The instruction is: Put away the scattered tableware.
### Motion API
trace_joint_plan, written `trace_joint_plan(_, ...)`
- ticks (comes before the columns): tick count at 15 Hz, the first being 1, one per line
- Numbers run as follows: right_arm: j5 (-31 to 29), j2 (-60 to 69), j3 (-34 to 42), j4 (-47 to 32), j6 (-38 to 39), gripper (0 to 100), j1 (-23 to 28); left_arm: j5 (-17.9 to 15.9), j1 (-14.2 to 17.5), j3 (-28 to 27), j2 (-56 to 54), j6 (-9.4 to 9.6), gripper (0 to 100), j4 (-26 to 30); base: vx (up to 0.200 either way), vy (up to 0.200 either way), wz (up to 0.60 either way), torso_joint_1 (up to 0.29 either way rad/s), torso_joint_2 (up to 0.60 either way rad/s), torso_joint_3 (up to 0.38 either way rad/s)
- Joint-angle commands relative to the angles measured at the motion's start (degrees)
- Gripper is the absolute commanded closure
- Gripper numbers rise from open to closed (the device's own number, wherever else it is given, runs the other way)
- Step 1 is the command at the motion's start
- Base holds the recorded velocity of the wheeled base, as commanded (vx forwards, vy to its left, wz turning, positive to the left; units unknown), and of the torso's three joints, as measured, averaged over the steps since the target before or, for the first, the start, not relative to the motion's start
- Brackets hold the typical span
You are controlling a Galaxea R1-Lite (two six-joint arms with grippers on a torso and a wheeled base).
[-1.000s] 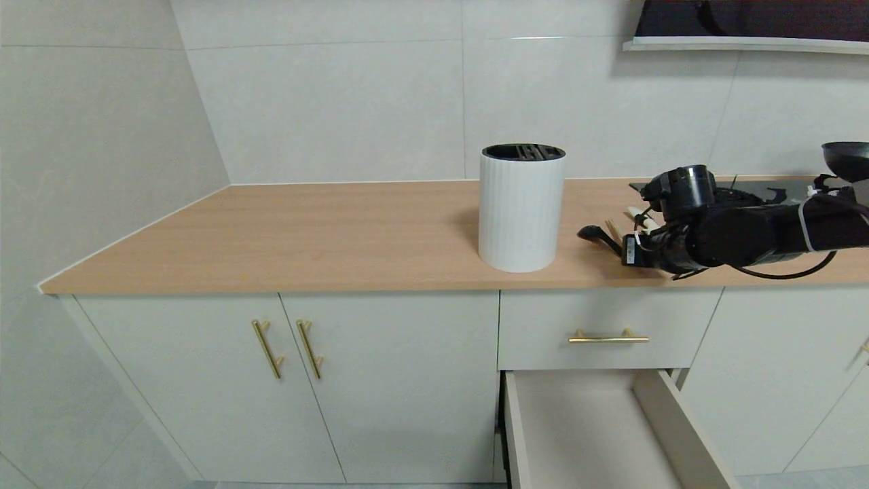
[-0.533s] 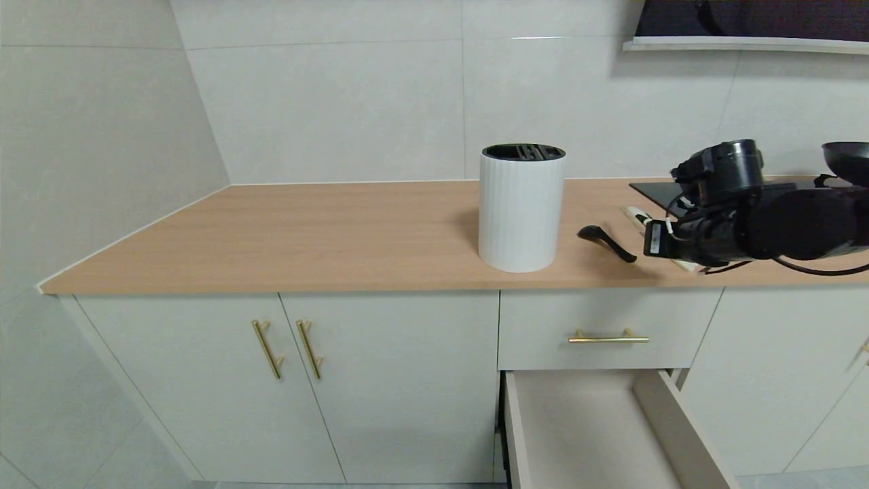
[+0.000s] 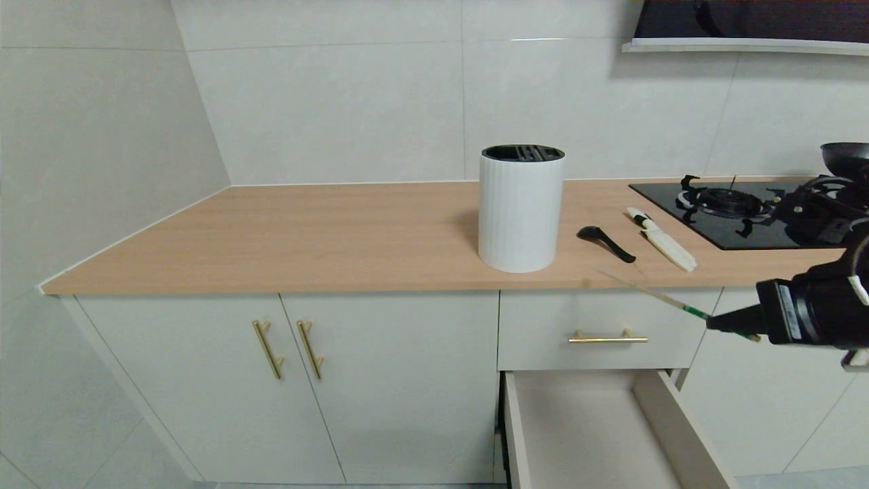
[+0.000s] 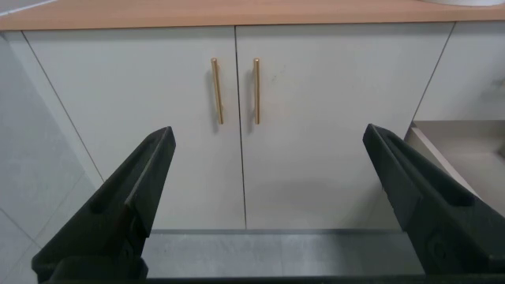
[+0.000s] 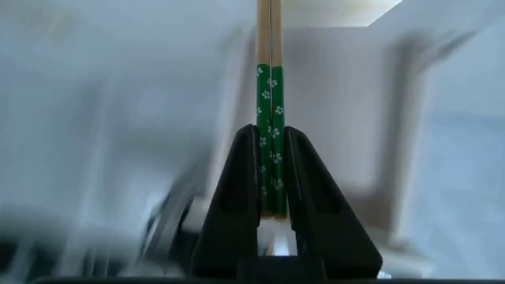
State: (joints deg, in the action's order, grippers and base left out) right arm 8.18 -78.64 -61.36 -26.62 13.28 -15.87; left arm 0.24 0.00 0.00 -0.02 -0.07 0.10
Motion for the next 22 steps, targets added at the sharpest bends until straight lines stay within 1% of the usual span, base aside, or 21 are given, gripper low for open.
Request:
trace_joint_plan(1, 2.37, 4.20, 1.15, -5.81, -4.49, 100, -1.62, 0.02, 0.00, 0.00, 0.02, -0.01, 0, -0.01, 0.000, 0.000, 0.00, 0.000, 0.00, 0.000)
trace_joint_plan(3, 3.25, 0.77, 2.64, -7.21, -7.74, 100, -1.62, 0.02, 0.00, 0.00, 0.02, -0.01, 0, -0.01, 0.000, 0.000, 0.00, 0.000, 0.00, 0.000)
trace_joint_plan(5, 2.98, -3.10, 2.91, -5.72, -7.47, 100, -1.62, 0.02, 0.00, 0.00, 0.02, -0.01, 0, -0.01, 0.000, 0.000, 0.00, 0.000, 0.00, 0.000)
trace_joint_plan(10, 2.81, -9.78, 3.00, -5.19, -7.39, 100, -1.53, 0.02, 0.00, 0.00, 0.02, -0.01, 0, -0.01, 0.000, 0.000, 0.00, 0.000, 0.00, 0.000)
trace_joint_plan(15, 2.72, -11.53, 4.05, -3.26, -7.30, 100, -1.88, 0.02, 0.00, 0.00, 0.02, -0.01, 0, -0.01, 0.000, 0.000, 0.00, 0.000, 0.00, 0.000)
trace_joint_plan(16, 2.72, -11.62, 5.28, -1.15, -7.30, 100, -2.41, 0.02, 0.00, 0.00, 0.02, -0.01, 0, -0.01, 0.000, 0.000, 0.00, -0.036, 0.10, 0.056)
trace_joint_plan(18, 2.63, -11.53, 6.95, 1.49, -7.39, 100, -2.50, 0.02, 0.00, 0.00, 0.02, -0.01, 0, -0.01, 0.000, 0.000, 0.00, -0.127, 0.32, 0.195)
trace_joint_plan(22, 2.63, -11.62, 7.21, 1.84, -7.39, 100, -2.50, 0.02, 0.00, 0.00, 0.02, -0.01, 0, -0.01, 0.000, 0.000, 0.00, -0.161, 0.45, 0.275)
